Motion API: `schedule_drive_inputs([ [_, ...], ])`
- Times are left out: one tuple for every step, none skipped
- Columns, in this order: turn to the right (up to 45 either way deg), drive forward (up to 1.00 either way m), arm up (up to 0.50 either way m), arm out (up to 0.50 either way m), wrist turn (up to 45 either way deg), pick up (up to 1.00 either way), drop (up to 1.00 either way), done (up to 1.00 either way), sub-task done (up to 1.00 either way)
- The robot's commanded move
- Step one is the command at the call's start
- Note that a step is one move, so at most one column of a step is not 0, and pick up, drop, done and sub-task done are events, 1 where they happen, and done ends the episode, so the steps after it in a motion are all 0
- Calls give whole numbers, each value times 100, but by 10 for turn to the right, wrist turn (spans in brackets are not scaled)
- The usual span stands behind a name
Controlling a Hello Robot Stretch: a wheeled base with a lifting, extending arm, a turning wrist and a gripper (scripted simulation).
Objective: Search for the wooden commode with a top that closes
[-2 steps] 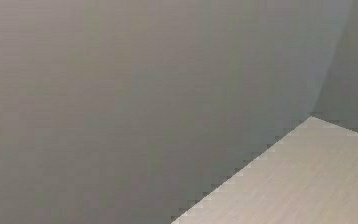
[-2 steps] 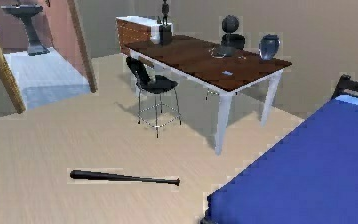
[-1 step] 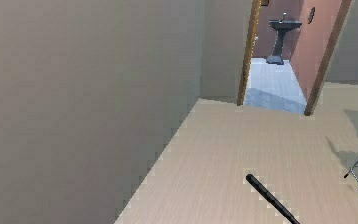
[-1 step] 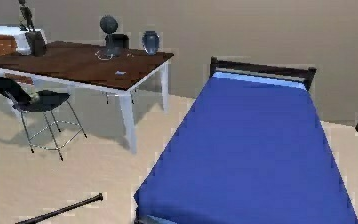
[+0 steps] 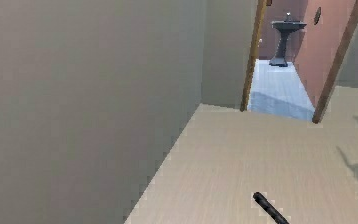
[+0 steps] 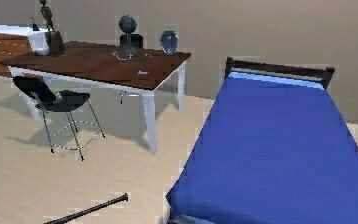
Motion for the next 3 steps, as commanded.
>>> schedule_drive_inputs([
  [90,0,0,0,0,0,0,0,0],
  [0,100,0,0,0,0,0,0,0],
  [30,0,0,0,0,0,0,0,0],
])
